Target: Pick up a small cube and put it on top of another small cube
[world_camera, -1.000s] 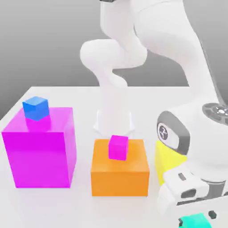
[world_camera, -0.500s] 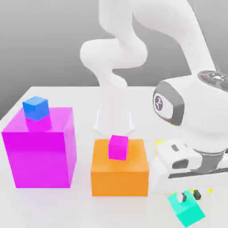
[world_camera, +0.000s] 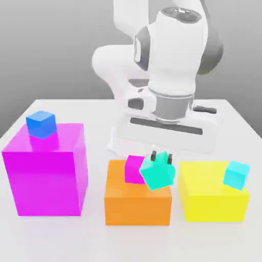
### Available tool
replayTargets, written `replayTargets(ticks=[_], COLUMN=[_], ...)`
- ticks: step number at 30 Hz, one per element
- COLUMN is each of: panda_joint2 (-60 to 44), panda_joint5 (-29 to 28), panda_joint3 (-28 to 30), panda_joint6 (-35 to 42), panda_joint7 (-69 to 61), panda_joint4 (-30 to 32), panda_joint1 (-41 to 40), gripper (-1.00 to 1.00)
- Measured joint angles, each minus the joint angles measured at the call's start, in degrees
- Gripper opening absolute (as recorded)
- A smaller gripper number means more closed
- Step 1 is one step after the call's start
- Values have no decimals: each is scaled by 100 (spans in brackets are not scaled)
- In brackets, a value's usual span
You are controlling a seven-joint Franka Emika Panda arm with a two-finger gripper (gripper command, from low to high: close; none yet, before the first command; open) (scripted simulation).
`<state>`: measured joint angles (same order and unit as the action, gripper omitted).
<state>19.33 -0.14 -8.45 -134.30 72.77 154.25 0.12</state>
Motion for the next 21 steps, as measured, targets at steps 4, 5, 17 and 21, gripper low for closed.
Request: replayTargets(ticks=[4,5,17,21], panda_joint2=[823,1029,848,795], panda_joint5=[217,272,542,538], panda_joint3=[122,153,178,170], panda_joint6=[280,348,-798,-871], panda_joint7=[243,304,528,533], panda_joint4=[516,645,1573,1596], panda_joint1=[-118,-148,-293,-297], gripper=[-100,-100,100,100])
